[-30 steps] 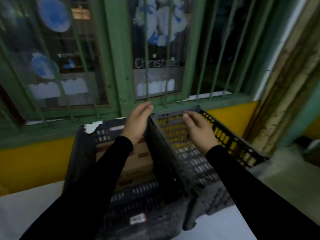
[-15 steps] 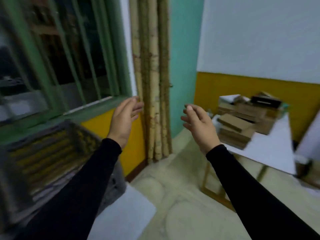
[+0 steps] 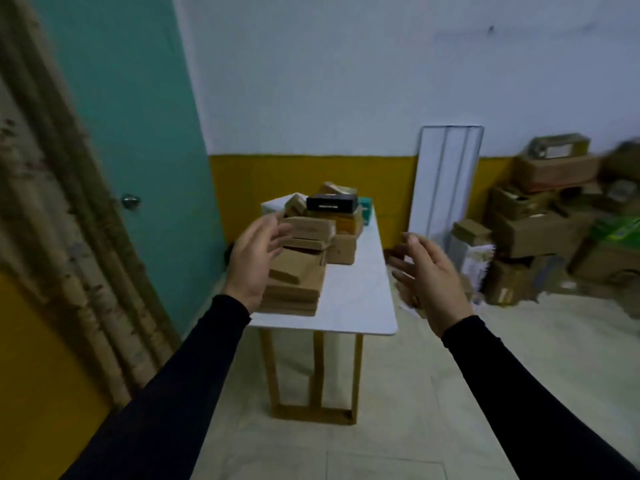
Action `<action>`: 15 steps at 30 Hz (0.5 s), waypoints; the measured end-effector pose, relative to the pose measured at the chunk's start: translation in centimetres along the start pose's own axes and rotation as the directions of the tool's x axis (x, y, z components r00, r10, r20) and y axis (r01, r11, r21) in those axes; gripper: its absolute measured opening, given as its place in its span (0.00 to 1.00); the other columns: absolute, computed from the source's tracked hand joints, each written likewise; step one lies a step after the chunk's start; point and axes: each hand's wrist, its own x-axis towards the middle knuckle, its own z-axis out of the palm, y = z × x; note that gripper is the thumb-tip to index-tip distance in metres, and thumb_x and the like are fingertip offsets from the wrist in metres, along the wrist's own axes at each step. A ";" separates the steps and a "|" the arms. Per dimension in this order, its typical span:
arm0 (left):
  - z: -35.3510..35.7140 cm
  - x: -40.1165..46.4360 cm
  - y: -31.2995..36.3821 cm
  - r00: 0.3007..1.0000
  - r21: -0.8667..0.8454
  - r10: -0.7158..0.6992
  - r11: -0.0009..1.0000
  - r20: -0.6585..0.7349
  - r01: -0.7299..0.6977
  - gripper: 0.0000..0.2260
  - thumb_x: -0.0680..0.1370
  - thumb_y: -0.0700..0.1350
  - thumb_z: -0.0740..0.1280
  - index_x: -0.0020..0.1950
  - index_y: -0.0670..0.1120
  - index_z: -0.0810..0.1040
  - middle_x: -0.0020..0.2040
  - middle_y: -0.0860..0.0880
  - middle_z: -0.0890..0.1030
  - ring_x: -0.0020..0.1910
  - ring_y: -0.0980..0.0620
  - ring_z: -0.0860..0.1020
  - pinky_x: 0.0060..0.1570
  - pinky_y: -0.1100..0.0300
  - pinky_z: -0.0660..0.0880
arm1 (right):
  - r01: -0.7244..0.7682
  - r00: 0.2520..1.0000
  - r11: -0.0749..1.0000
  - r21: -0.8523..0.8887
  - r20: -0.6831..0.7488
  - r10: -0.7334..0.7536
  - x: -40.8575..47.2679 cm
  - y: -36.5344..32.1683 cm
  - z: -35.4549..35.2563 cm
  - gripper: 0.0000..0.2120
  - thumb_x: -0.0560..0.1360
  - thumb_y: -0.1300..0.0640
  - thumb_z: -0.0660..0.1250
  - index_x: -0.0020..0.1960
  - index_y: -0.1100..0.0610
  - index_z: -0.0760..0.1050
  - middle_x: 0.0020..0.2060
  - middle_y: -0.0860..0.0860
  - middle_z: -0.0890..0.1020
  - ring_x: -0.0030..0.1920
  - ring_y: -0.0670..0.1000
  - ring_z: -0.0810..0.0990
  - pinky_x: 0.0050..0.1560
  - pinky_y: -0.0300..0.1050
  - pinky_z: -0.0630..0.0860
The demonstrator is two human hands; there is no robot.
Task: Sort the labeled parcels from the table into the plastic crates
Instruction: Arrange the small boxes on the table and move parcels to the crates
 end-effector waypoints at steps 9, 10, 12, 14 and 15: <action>10.0 13.8 -6.3 0.997 -0.008 -0.051 0.999 0.055 0.051 0.16 0.85 0.47 0.55 0.68 0.44 0.74 0.57 0.47 0.81 0.59 0.51 0.79 0.60 0.57 0.75 | -0.036 0.998 0.995 -0.094 -0.056 0.031 13.8 1.9 -5.1 0.18 0.82 0.47 0.58 0.69 0.54 0.71 0.58 0.49 0.79 0.55 0.46 0.81 0.49 0.38 0.76; 10.8 15.0 -7.1 0.997 0.004 -0.063 0.998 0.051 0.063 0.16 0.85 0.47 0.55 0.69 0.44 0.73 0.57 0.48 0.81 0.59 0.51 0.79 0.58 0.59 0.75 | -0.050 0.997 0.995 -0.089 -0.055 0.046 15.5 2.6 -5.4 0.18 0.82 0.48 0.58 0.69 0.54 0.71 0.57 0.48 0.80 0.55 0.46 0.81 0.50 0.38 0.76; 12.0 17.5 -8.5 0.997 0.032 -0.072 0.997 0.026 0.072 0.16 0.85 0.48 0.55 0.69 0.45 0.74 0.57 0.48 0.81 0.58 0.51 0.79 0.54 0.62 0.74 | -0.074 0.997 0.994 -0.085 -0.032 0.072 19.1 4.0 -5.9 0.17 0.82 0.47 0.59 0.67 0.53 0.72 0.57 0.48 0.80 0.55 0.47 0.81 0.53 0.41 0.77; 12.9 20.2 -10.1 0.996 0.060 -0.083 0.995 -0.016 0.084 0.15 0.85 0.48 0.55 0.68 0.46 0.74 0.57 0.47 0.81 0.58 0.51 0.79 0.54 0.62 0.74 | -0.109 0.994 0.991 -0.084 0.009 0.110 23.0 5.3 -6.2 0.15 0.82 0.46 0.59 0.65 0.51 0.73 0.59 0.49 0.80 0.56 0.48 0.81 0.56 0.44 0.77; 13.4 21.4 -10.9 0.996 0.073 -0.081 0.994 -0.042 0.083 0.15 0.85 0.49 0.55 0.67 0.47 0.75 0.57 0.47 0.81 0.58 0.51 0.79 0.55 0.62 0.73 | -0.119 0.991 0.989 -0.090 0.051 0.123 25.3 6.1 -6.2 0.14 0.82 0.46 0.59 0.64 0.50 0.73 0.58 0.49 0.80 0.56 0.48 0.81 0.57 0.45 0.77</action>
